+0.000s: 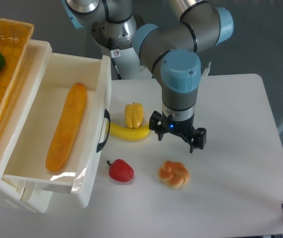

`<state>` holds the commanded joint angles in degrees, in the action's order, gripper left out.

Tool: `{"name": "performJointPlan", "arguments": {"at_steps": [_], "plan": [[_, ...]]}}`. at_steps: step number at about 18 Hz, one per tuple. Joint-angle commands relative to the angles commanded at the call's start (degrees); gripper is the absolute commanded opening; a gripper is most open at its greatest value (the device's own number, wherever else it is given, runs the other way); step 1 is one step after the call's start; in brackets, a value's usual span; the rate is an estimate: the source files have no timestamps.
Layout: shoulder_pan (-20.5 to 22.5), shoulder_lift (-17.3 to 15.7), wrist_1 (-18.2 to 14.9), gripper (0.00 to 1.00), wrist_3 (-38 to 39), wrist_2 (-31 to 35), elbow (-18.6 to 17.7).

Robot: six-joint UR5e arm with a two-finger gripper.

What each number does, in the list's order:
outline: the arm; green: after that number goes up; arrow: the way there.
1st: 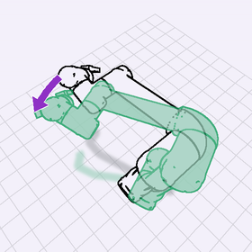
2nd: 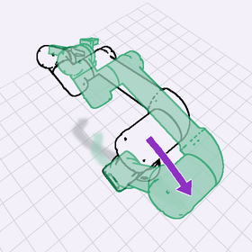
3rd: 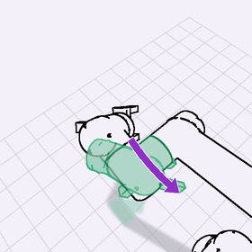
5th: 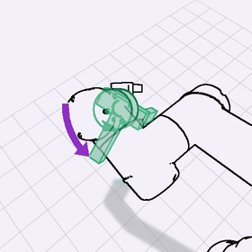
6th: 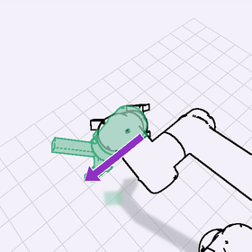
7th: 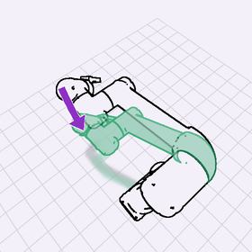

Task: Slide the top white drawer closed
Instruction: 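Move the open gripper toward the front of the open white drawer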

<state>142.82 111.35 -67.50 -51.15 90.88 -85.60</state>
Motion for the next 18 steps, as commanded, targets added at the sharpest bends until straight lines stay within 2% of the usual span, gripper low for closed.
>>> {"name": "performJointPlan", "arguments": {"at_steps": [3, 11, 18], "plan": [[-0.3, 0.8, -0.1, 1.0, 0.5, 0.1, -0.2], [-2.6, 1.2, -0.5, 1.0, 9.4, -0.8, -2.6], [-4.0, 1.2, -0.8, 1.0, 15.4, -5.6, -4.3]]}}
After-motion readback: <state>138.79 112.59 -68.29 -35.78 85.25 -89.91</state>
